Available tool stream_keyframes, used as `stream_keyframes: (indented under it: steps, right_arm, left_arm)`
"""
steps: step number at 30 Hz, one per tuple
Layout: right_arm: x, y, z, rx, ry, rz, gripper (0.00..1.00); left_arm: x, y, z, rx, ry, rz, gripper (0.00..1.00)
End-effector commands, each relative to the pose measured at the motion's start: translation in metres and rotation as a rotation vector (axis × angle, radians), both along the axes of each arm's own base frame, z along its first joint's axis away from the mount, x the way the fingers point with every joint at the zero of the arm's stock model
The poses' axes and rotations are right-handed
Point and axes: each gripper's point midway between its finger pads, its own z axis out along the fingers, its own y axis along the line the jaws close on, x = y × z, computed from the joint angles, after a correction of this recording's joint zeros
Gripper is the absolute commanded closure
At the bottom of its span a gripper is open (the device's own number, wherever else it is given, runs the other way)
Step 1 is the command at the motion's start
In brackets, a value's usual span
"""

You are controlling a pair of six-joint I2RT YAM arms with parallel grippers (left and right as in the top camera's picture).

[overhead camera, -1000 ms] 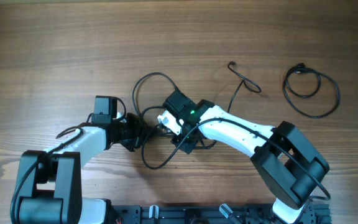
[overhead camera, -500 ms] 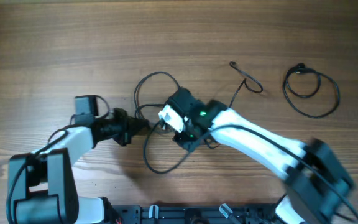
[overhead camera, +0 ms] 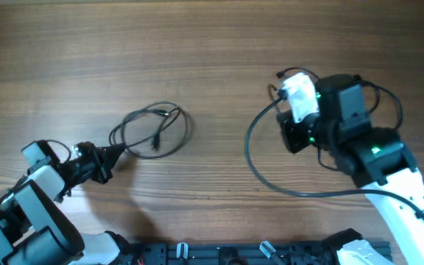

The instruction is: Untangle cables

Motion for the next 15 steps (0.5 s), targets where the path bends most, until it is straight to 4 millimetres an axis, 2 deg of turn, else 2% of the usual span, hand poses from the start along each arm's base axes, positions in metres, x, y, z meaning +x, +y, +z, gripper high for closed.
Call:
stream_keyframes:
  steps: [1, 3, 7, 10, 13, 15]
  right_arm:
    - [0.014, -0.026, -0.001, 0.061, 0.041, -0.175, 0.96]
    - [0.018, -0.030, -0.009, 0.054, 0.069, -0.195, 0.96]
    - [0.028, -0.033, -0.038, 0.000, 0.151, -0.216, 0.96]
    - [0.042, -0.050, -0.079, -0.111, 0.243, -0.325, 0.96]
    - [0.048, -0.053, -0.110, -0.165, 0.312, -0.336, 0.96]
    - [0.054, -0.068, -0.135, -0.259, 0.348, -0.385, 0.96]
  left_arm:
    - [-0.015, 0.014, -0.024, 0.134, 0.084, -0.009, 0.96]
    - [-0.017, 0.014, -0.025, 0.166, 0.064, -0.042, 0.96]
    - [-0.025, 0.009, -0.028, 0.193, 0.060, -0.100, 0.96]
    - [-0.030, 0.003, -0.028, 0.226, 0.023, -0.171, 0.91]
    - [-0.030, -0.006, -0.029, 0.246, 0.001, -0.231, 0.91]
    - [-0.030, -0.016, -0.031, 0.264, 0.005, -0.285, 0.92]
